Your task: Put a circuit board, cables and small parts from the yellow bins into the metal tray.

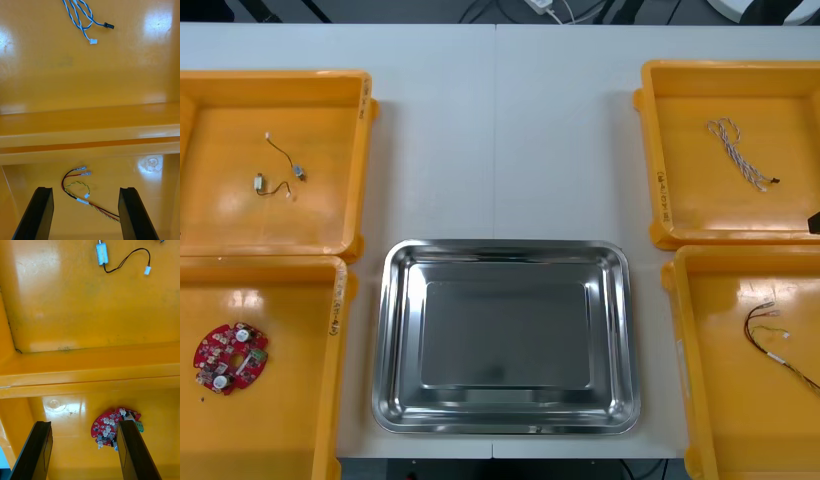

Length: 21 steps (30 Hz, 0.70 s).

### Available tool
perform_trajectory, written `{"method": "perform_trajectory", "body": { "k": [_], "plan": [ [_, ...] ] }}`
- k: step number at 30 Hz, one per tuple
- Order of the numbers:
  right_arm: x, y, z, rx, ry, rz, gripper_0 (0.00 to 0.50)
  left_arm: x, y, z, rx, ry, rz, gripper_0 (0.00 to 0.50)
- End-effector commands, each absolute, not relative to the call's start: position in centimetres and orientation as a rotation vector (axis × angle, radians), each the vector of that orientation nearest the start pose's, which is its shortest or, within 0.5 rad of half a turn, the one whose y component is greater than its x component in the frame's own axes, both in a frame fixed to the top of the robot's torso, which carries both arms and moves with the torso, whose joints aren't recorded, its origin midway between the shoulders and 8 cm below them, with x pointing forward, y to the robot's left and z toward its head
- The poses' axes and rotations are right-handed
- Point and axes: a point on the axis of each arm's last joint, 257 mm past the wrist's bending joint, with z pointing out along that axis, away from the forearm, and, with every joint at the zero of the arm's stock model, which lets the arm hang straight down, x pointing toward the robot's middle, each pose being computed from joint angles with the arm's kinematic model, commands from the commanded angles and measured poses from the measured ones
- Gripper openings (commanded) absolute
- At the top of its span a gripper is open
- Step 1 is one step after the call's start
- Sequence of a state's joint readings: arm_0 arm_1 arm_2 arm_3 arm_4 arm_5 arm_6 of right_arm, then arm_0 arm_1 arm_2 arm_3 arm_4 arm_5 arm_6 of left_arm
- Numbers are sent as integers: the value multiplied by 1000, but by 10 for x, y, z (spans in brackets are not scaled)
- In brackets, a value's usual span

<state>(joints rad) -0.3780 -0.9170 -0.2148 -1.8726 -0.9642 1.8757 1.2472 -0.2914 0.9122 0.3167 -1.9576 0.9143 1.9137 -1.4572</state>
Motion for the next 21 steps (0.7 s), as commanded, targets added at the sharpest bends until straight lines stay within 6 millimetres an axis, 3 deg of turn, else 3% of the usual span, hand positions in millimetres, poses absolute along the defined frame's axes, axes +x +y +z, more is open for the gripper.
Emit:
{"method": "perform_trajectory", "body": {
  "k": [1, 9, 21],
  "plan": [
    [414, -398, -137, 153, 2724, 80, 500, 394, 417, -131, 164, 2709, 111, 500],
    [402, -400, -144, 118, 2710, 60, 500, 389, 406, -133, 30, 2700, 75, 500],
    [375, -384, -159, -26, 2724, 18, 500, 374, 377, -144, -208, 2668, -15, 500]
  ]
}}
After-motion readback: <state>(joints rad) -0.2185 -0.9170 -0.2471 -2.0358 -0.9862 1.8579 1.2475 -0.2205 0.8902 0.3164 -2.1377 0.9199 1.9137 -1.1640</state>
